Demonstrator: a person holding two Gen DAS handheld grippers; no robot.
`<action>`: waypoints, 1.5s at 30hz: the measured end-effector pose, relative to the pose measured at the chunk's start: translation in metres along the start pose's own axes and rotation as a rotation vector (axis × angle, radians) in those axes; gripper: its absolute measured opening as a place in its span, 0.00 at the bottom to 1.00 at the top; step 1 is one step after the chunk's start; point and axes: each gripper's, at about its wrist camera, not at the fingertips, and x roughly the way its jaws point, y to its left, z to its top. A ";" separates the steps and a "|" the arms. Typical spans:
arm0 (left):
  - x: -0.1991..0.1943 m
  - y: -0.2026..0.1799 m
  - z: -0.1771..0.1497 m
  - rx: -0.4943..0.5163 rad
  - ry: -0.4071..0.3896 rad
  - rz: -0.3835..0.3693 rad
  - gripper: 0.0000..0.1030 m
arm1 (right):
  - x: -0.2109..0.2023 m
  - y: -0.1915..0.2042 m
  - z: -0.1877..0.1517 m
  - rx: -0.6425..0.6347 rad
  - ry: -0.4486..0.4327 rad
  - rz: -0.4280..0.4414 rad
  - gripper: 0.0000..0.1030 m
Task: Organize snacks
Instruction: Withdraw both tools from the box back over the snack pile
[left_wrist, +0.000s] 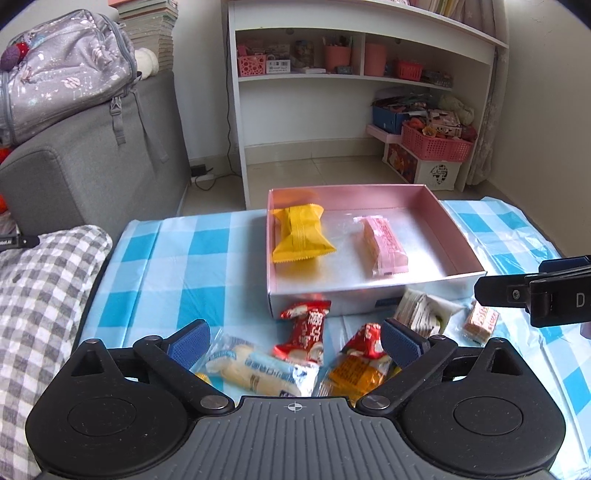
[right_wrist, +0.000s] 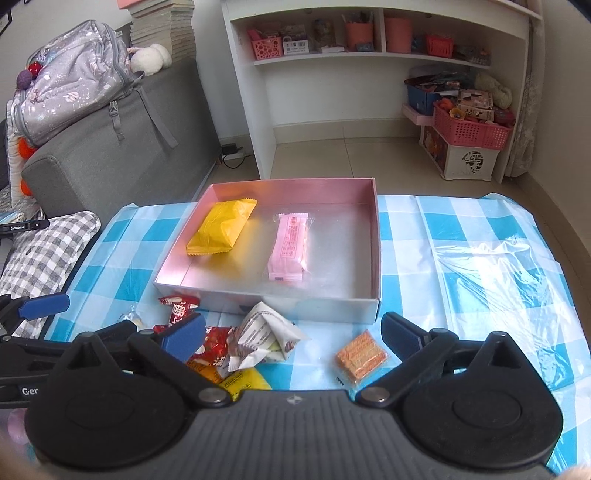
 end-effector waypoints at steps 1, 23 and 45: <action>-0.003 0.001 -0.005 0.001 0.006 0.003 0.97 | -0.002 0.002 -0.003 -0.003 -0.002 0.002 1.00; -0.006 0.034 -0.074 0.025 0.070 0.026 0.98 | 0.001 0.041 -0.061 -0.124 0.053 -0.025 1.00; 0.035 0.056 -0.052 -0.245 0.194 0.072 0.93 | 0.029 0.082 -0.068 -0.323 0.152 0.175 0.92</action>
